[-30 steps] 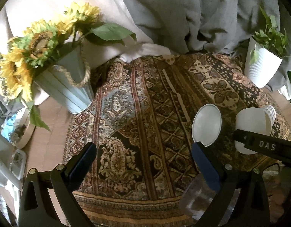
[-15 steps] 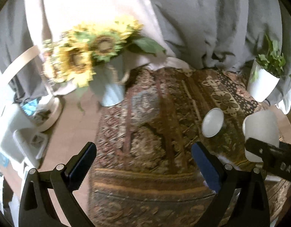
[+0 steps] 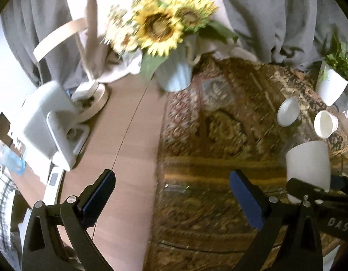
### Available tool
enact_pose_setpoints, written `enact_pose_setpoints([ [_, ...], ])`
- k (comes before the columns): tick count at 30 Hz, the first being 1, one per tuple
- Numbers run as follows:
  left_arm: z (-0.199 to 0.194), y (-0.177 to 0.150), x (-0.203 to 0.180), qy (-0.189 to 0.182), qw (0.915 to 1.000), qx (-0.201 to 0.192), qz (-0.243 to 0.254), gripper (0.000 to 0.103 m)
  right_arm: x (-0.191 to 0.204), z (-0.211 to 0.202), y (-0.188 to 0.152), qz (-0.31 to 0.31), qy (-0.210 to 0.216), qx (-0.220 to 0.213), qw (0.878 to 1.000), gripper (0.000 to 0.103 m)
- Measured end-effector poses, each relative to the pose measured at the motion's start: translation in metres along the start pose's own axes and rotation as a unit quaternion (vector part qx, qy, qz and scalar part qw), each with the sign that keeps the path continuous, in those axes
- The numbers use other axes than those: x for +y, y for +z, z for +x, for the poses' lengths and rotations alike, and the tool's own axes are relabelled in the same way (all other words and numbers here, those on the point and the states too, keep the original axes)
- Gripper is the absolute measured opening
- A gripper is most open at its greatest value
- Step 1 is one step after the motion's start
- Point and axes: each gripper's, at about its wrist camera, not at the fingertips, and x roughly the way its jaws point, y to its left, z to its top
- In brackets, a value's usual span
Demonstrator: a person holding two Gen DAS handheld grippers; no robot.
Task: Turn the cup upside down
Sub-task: 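Lift the white frosted cup with the right gripper and rotate it rim-down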
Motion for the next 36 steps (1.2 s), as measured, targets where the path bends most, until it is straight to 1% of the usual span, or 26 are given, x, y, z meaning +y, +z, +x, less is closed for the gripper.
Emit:
enact_pose_setpoints([
  [5,0.011,-0.019,0.011,0.02,0.9996,0.018,0.011,0.103,0.017,0.03,-0.016,-0.008,0.002,0.035,0.999,0.07],
  [10,0.022,-0.031,0.023,0.02,0.9989,0.042,0.004,0.103,0.028,0.051,-0.027,-0.015,0.006,0.061,0.998,0.07],
  [19,0.033,-0.039,0.027,0.02,0.9978,0.064,0.003,0.103,0.033,0.066,-0.037,-0.021,-0.001,0.081,0.997,0.07],
  [24,0.033,-0.039,0.028,0.02,0.9975,0.067,-0.005,0.103,0.033,0.067,-0.037,-0.022,-0.003,0.088,0.996,0.071],
  [25,0.032,-0.039,0.029,0.02,0.9976,0.066,-0.007,0.103,0.032,0.067,-0.037,-0.021,-0.002,0.089,0.996,0.073],
  [29,0.025,-0.036,0.029,0.022,0.9978,0.061,-0.012,0.103,0.033,0.06,-0.035,-0.019,-0.002,0.08,0.997,0.075],
  [31,0.019,-0.036,0.027,0.021,0.9982,0.056,-0.01,0.103,0.033,0.048,-0.034,-0.023,-0.006,0.065,0.998,0.077],
  [33,0.011,-0.036,0.024,0.013,0.9987,0.049,-0.008,0.103,0.03,0.032,-0.033,-0.023,-0.01,0.045,0.999,0.077],
  [34,0.007,-0.036,0.02,0.011,0.9987,0.047,-0.015,0.103,0.028,0.023,-0.034,-0.023,-0.013,0.031,0.999,0.077],
  [36,0.001,-0.039,0.012,-0.01,0.999,0.041,-0.016,0.103,0.022,0.007,-0.036,-0.024,-0.025,0.008,0.999,0.077],
])
